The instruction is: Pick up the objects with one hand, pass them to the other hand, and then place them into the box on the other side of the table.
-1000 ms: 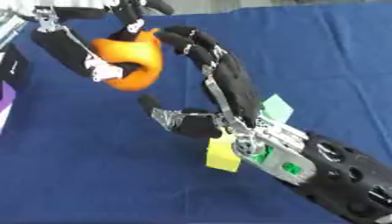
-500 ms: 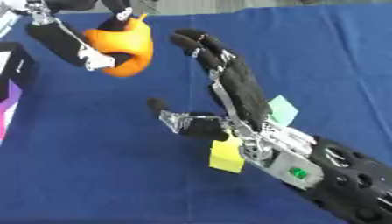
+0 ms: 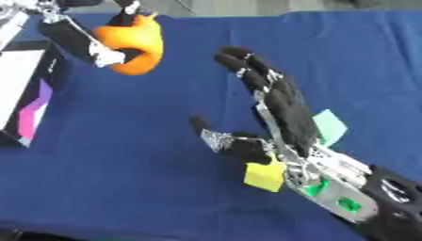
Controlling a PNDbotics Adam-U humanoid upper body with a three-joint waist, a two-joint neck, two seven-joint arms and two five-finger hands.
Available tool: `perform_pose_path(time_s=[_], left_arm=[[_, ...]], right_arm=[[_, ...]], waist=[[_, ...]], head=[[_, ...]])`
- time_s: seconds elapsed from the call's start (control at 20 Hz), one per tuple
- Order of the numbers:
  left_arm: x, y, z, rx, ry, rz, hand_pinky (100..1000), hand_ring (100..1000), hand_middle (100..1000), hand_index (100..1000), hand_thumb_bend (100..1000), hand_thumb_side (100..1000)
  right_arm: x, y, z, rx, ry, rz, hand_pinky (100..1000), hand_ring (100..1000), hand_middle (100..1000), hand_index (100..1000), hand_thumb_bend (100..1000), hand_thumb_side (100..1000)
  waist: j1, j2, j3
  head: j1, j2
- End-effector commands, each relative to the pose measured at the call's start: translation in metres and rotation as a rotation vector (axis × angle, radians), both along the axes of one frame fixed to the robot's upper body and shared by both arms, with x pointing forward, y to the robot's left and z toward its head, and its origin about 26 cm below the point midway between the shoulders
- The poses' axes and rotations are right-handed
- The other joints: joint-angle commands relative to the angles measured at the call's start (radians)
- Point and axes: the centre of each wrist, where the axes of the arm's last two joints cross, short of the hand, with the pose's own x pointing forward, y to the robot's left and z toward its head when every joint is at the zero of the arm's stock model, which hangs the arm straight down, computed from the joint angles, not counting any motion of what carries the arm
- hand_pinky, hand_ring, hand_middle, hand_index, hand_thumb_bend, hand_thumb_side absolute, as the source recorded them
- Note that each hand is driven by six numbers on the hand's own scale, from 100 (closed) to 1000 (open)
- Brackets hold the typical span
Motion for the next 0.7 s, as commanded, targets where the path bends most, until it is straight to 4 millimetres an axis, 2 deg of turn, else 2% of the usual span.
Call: perform_pose_path(time_s=[0.05, 0.3, 0.7], left_arm=[[0.004, 0.043, 0.018, -0.054, -0.067, 0.116, 695, 1000, 241, 355, 155, 100], [0.010, 0.081, 0.011, -0.081, -0.082, 0.226, 693, 1000, 243, 358, 153, 100], [0.015, 0.140, 0.000, -0.166, -0.088, 0.429, 701, 1000, 243, 362, 100, 100]], right_arm=[[-0.002, -0.004, 0.001, -0.043, -0.026, -0.005, 637, 697, 826, 875, 393, 466], [-0.006, -0.006, -0.008, -0.068, -0.020, -0.017, 644, 696, 818, 866, 396, 468], [-0.014, -0.009, -0.023, -0.090, -0.020, -0.030, 651, 698, 811, 860, 400, 475]], waist=[[-0.003, -0.028, -0.001], [-0.016, -0.026, -0.002], [-0.039, -0.021, -0.013]], head=[[0.040, -0.025], [0.072, -0.048], [0.114, -0.077]])
